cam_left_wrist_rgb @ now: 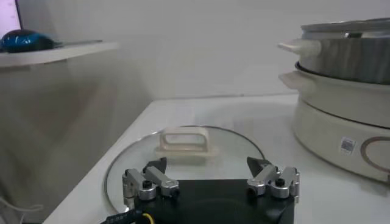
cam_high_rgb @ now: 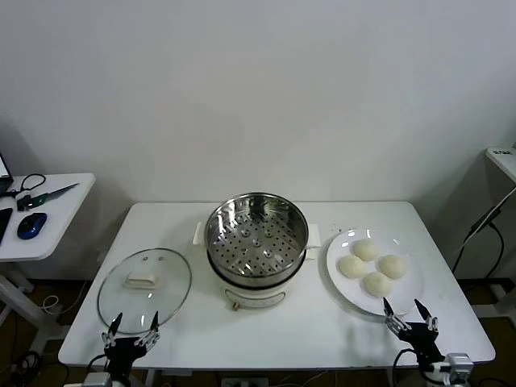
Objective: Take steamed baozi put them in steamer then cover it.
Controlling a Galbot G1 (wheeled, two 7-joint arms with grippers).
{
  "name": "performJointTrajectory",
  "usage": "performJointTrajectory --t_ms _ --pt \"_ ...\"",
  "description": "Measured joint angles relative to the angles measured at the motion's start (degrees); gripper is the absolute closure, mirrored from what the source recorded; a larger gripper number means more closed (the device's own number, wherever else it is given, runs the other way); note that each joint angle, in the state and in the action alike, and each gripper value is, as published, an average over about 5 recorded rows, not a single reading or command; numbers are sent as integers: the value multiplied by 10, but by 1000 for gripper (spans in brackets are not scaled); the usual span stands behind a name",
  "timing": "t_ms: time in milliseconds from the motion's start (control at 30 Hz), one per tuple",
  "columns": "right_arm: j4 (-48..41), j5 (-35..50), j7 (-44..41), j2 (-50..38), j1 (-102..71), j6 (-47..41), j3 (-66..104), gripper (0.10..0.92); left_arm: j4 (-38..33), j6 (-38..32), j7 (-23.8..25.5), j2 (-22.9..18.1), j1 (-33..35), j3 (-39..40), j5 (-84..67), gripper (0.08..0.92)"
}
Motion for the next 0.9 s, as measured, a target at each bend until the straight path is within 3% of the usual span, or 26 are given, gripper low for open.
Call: performJointTrajectory --t_ms 200,367,633,900 --pt "-18 -21 -19 -65 96 -61 -32 203 -4 0 0 2 -1 1 -2 177" --pt "-59 -52 -85 -156 246 -111 -126 203 -9 -2 0 3 -3 4 -6 177" --pt "-162 -133 -284 -277 546 -97 -403 203 -13 -7 1 3 -5 9 -10 177" --pt "-299 -177 -484 -293 847 -22 -706 203 -12 -8 2 2 -14 10 -15 177"
